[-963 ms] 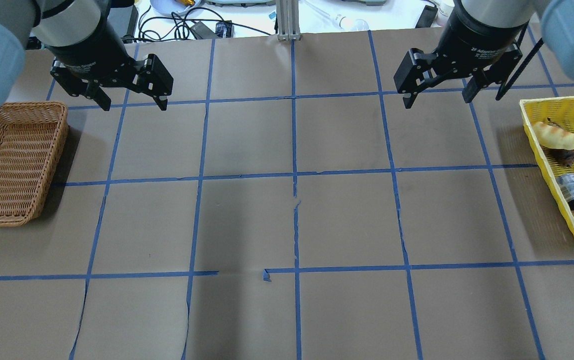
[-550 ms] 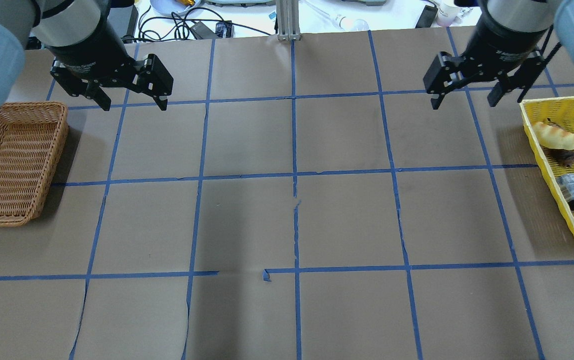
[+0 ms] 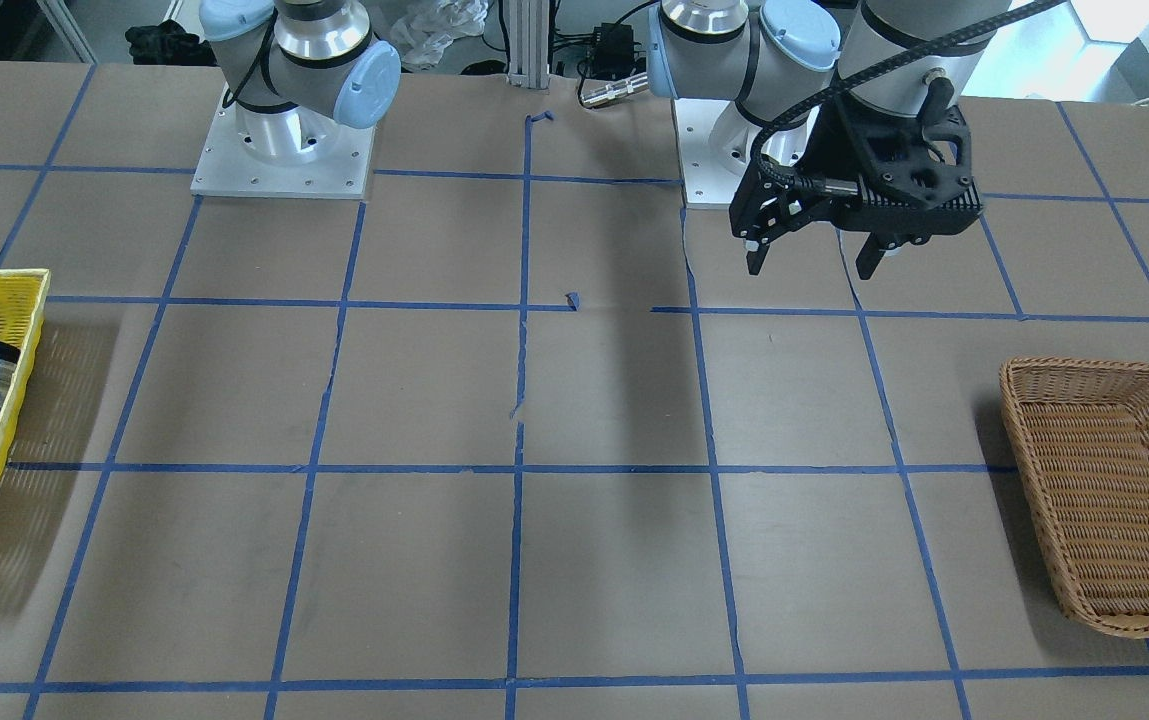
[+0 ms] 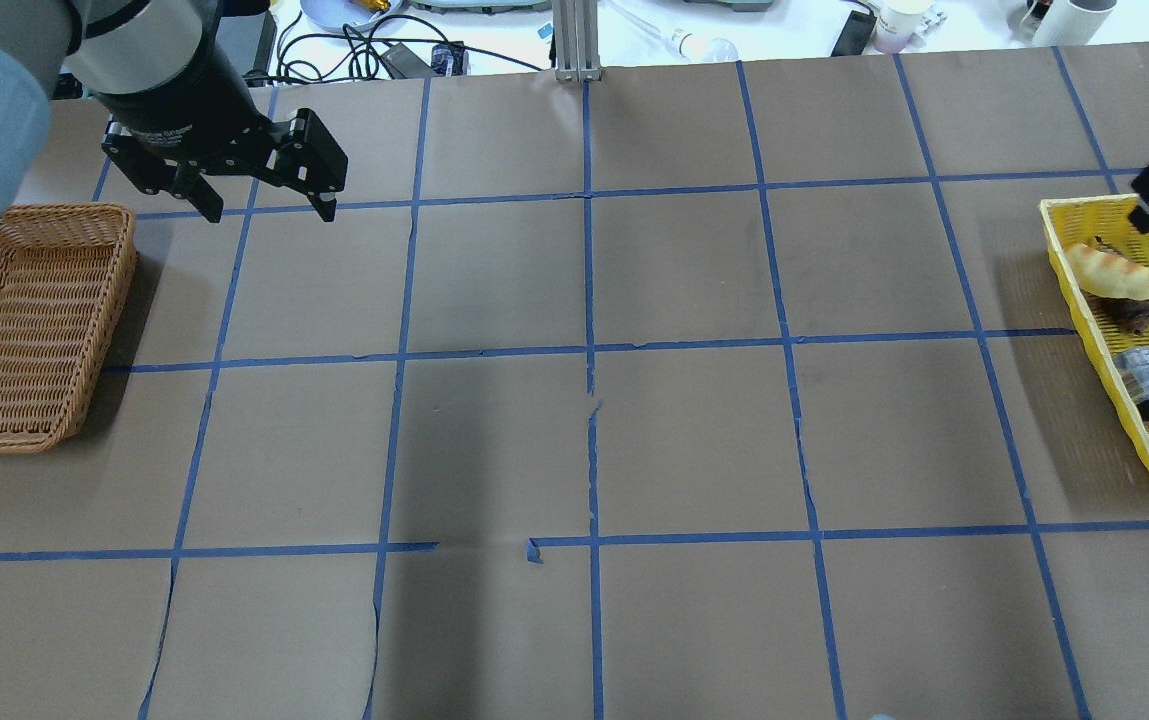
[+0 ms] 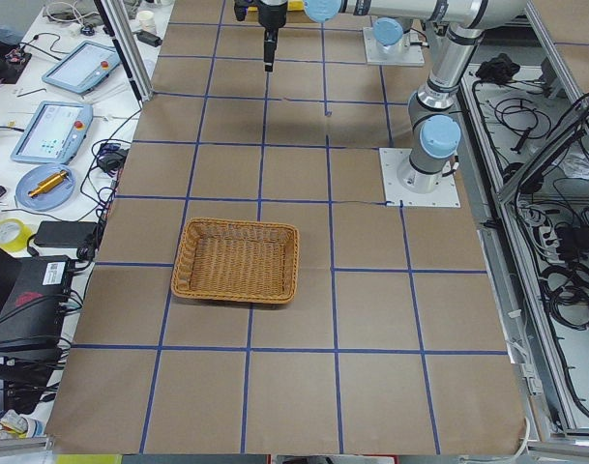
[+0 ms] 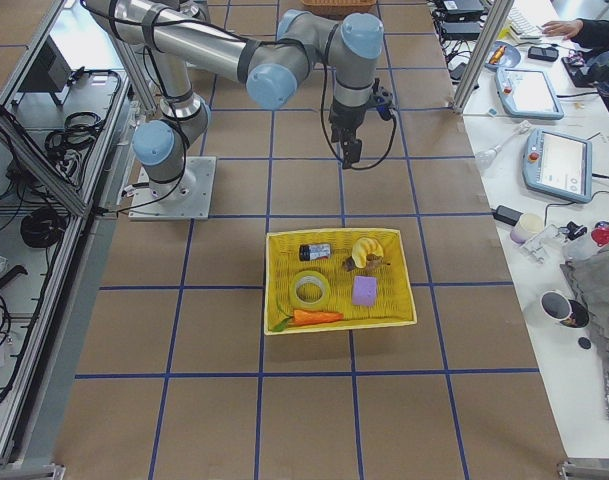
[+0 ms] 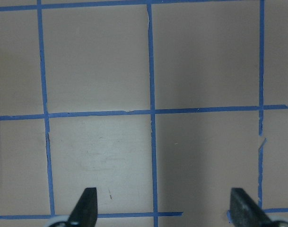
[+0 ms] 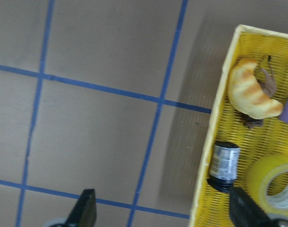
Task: Transfer tape with both arms
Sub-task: 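Reach the right gripper down into the yellow basket over the tape roll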
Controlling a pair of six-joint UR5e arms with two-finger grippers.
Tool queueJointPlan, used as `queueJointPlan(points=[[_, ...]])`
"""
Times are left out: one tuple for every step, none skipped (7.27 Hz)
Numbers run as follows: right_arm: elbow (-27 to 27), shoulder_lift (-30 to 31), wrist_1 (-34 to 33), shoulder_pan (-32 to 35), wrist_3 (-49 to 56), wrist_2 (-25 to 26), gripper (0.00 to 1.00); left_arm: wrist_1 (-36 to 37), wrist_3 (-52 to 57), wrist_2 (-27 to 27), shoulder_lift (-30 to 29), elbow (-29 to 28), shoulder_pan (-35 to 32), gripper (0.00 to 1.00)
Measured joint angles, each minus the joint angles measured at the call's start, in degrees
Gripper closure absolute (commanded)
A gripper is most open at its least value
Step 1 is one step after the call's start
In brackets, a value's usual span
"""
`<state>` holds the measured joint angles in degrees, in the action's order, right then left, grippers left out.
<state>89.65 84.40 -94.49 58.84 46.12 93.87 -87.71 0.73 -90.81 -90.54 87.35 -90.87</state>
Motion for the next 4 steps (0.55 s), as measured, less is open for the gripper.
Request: queueJointPlan(points=[[1.21, -2.74, -3.00, -5.32, 4.45, 0.50, 0.00, 0.04, -0.13, -0.02, -0.07, -0.06, -0.05, 0.00], [3.44, -5.69, -8.11, -8.75, 6.84, 0.77, 0.00, 0.11, -0.27, -0.02, -0.12, -0.11, -0.10, 0.00], [6.95, -8.19, -15.03, -10.32, 8.09, 1.12, 0.00, 0.15, -0.36, -0.03, -0.14, -0.17, -0.14, 0.00], [11.03, -9.88, -21.68, -11.01, 8.56, 1.38, 0.00, 0.16, -0.40, 0.00, -0.18, -0.19, -0.16, 0.00]])
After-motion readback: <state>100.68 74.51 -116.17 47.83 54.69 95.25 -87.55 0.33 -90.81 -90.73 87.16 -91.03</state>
